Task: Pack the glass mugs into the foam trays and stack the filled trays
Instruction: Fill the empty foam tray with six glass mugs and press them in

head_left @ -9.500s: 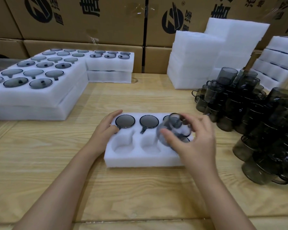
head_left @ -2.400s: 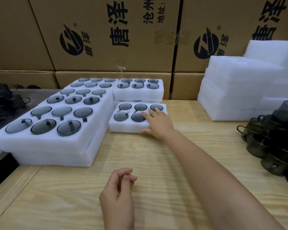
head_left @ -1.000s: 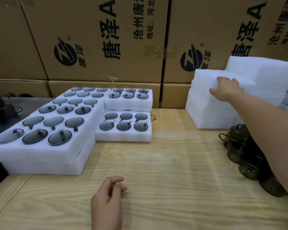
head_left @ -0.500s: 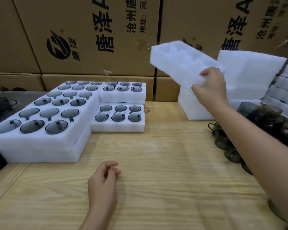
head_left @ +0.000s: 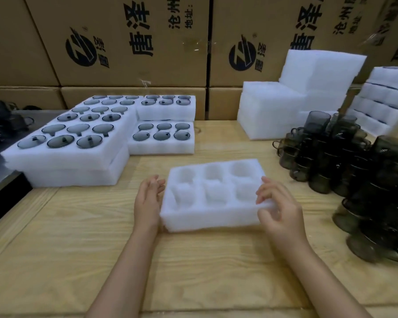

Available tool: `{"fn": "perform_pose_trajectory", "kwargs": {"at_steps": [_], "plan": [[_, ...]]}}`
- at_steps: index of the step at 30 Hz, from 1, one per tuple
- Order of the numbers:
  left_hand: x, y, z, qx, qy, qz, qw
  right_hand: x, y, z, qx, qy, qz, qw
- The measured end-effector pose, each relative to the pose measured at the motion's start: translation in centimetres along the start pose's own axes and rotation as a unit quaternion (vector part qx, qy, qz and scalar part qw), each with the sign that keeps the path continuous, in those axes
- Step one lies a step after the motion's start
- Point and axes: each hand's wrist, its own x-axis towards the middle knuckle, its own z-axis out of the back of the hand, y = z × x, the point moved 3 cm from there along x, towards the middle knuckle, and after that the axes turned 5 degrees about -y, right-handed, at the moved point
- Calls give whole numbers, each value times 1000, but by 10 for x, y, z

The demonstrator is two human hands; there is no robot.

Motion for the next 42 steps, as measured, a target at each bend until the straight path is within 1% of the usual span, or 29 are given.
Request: {"fn": "perform_pose_trajectory", "kwargs": {"at_steps": [3,6,8,10,11,13,14,17,21,23,25,26,28,30,32,35,37,39,42], "plan": [[-9,5,-2,-20,59,24,998,-11,-14,4,16,28,-41,999],[-16,5,-1,-1,137,-10,990,-9,-23,10,58,83,-105,989],[-16,4,0,-8,151,-6,989,-5,-26,17,105,86,-137,981],[-17,4,1,14,144,-14,989,-1,-30,22,148,71,-169,972],[-17,4,1,50,144,-34,988,0,-31,24,159,64,-182,968],[-18,3,-2,127,161,-79,976,1,-34,26,155,55,-202,965],[-19,3,-4,145,173,-92,970,0,-35,25,144,54,-203,967],[-14,6,-5,133,202,-68,968,-1,-39,25,111,28,-199,973],[-9,4,-2,114,213,-61,969,10,-41,20,100,-67,-235,965],[-8,5,1,107,205,-63,971,27,-41,21,55,-101,-230,967],[-8,6,1,105,206,-60,971,51,-44,30,-57,-101,-205,972],[-8,5,0,104,209,-59,971,64,-47,36,-123,-96,-199,968],[-9,5,-1,101,217,-58,969,85,-57,50,-233,-86,-216,944],[-9,6,-2,101,223,-59,968,97,-66,63,-333,-67,-245,908],[-9,7,-2,100,227,-61,967,102,-76,72,-400,-25,-270,876],[-8,7,-3,99,227,-68,966,106,-87,76,-443,36,-300,844],[-8,8,-3,97,230,-68,966,106,-90,77,-461,51,-298,834],[-8,8,-2,97,233,-67,965,105,-91,77,-469,50,-289,833],[-8,7,-1,99,232,-65,965,105,-91,79,-451,26,-287,845]]}}
